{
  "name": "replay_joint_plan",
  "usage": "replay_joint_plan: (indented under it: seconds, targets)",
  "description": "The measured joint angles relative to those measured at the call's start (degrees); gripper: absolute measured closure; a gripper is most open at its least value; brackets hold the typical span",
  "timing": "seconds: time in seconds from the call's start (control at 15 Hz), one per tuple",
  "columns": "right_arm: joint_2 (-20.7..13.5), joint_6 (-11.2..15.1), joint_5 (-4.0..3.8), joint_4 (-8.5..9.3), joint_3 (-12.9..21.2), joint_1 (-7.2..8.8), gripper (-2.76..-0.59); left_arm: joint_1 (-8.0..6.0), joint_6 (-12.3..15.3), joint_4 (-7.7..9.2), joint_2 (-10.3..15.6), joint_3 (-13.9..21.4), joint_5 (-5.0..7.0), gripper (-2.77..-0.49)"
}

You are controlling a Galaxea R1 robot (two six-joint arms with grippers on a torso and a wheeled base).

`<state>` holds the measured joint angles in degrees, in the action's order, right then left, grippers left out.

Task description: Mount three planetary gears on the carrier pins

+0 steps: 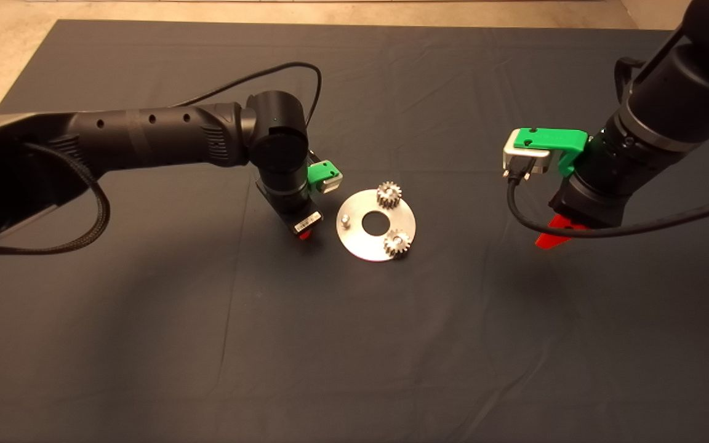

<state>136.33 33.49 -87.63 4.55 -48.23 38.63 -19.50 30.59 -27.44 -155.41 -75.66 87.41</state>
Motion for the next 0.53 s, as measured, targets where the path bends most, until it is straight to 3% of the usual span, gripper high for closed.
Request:
replay_joint_plan:
  seconds: [0.53]
  targets:
    - [0.0,0.0,0.0,0.0,0.0,0.1,-1.75,0.0,0.0,0.0,-0.2,-0.2,0.0,-1.35]
